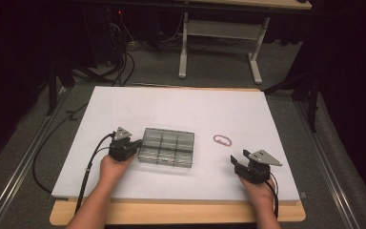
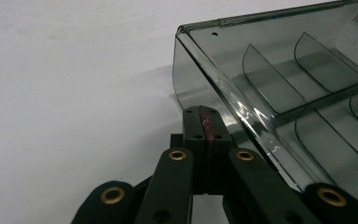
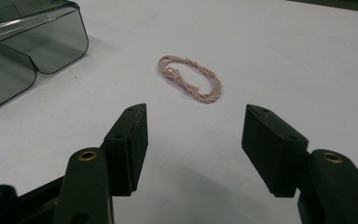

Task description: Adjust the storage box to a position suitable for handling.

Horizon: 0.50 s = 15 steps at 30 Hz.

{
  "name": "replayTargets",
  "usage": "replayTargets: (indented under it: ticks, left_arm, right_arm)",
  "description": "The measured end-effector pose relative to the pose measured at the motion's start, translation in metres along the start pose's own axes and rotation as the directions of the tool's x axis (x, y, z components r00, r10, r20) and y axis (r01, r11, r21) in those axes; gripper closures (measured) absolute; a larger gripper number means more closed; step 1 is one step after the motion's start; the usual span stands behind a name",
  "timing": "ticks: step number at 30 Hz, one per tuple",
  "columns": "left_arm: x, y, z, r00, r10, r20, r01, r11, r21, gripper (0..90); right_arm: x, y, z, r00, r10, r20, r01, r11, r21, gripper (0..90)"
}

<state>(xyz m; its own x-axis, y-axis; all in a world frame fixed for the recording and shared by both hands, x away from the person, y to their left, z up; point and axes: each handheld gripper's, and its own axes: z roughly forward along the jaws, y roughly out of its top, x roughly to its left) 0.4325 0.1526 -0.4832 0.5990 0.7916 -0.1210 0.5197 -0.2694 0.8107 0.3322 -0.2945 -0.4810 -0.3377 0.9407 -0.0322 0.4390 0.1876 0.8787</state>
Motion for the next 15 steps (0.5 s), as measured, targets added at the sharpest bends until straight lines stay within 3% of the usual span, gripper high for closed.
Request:
replayTargets:
  ticks: [6,10,15]
  left_arm:
    - [-0.008,0.001,-0.002,0.9998,0.016,0.011,-0.015,0.9999,-0.004,90.0]
    - [-0.021,0.002,-0.004,0.9985,0.052,0.016,-0.052,0.9986,-0.007,90.0]
    - [-0.032,0.000,-0.005,0.9972,0.067,0.033,-0.067,0.9977,-0.006,90.0]
  right_arm:
    - [0.000,0.000,0.000,1.0000,0.000,-0.001,0.000,1.0000,0.000,44.0]
    - [-0.001,0.000,0.000,0.9999,0.005,-0.012,-0.005,1.0000,-0.002,43.7]
    - [-0.005,0.001,0.001,0.9986,0.042,-0.033,-0.041,0.9990,0.015,43.9]
